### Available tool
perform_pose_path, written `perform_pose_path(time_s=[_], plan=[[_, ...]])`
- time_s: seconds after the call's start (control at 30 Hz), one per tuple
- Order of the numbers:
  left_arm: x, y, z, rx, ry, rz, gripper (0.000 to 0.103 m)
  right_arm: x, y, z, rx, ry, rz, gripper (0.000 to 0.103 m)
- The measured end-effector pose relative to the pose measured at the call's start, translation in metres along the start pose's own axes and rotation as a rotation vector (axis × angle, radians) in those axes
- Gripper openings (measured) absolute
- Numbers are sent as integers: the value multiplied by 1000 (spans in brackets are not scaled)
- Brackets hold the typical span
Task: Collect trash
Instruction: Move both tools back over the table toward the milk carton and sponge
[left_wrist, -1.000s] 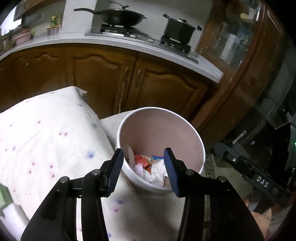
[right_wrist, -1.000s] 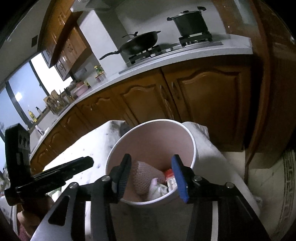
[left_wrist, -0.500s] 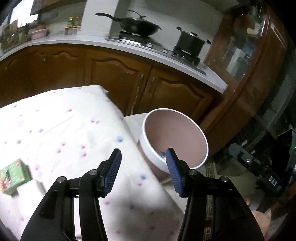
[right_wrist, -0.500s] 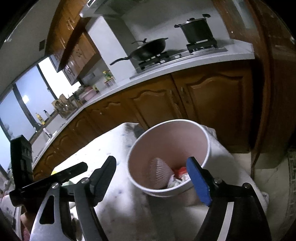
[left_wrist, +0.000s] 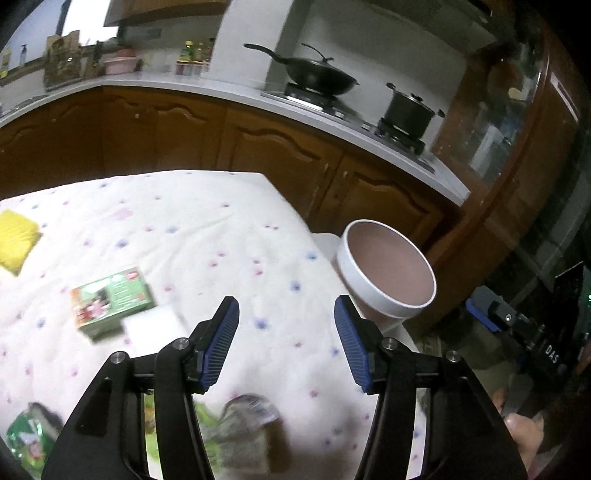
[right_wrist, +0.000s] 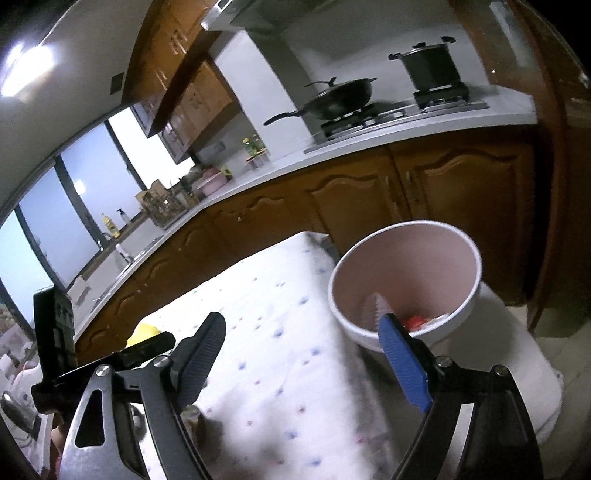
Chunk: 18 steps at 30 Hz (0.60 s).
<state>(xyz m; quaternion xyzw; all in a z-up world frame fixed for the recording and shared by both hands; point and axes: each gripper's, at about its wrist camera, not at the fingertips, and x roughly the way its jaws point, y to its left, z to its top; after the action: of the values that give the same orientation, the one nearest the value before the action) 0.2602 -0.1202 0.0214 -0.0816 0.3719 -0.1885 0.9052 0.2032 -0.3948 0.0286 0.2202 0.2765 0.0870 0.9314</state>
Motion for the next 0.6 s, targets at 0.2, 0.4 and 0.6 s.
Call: perform_pose_path(time_s=[0.2,0.4,0.6], plan=[[-22,24,-15,-26,-16,22,55,2,22,-17,-20,24,33,86],[-41,48,-29,-60,-28,48,56,7,46,-35,-42,55,64,86],[-57,70,-40,-86,-39,85,56,9,66,-53,-73,82,86,86]])
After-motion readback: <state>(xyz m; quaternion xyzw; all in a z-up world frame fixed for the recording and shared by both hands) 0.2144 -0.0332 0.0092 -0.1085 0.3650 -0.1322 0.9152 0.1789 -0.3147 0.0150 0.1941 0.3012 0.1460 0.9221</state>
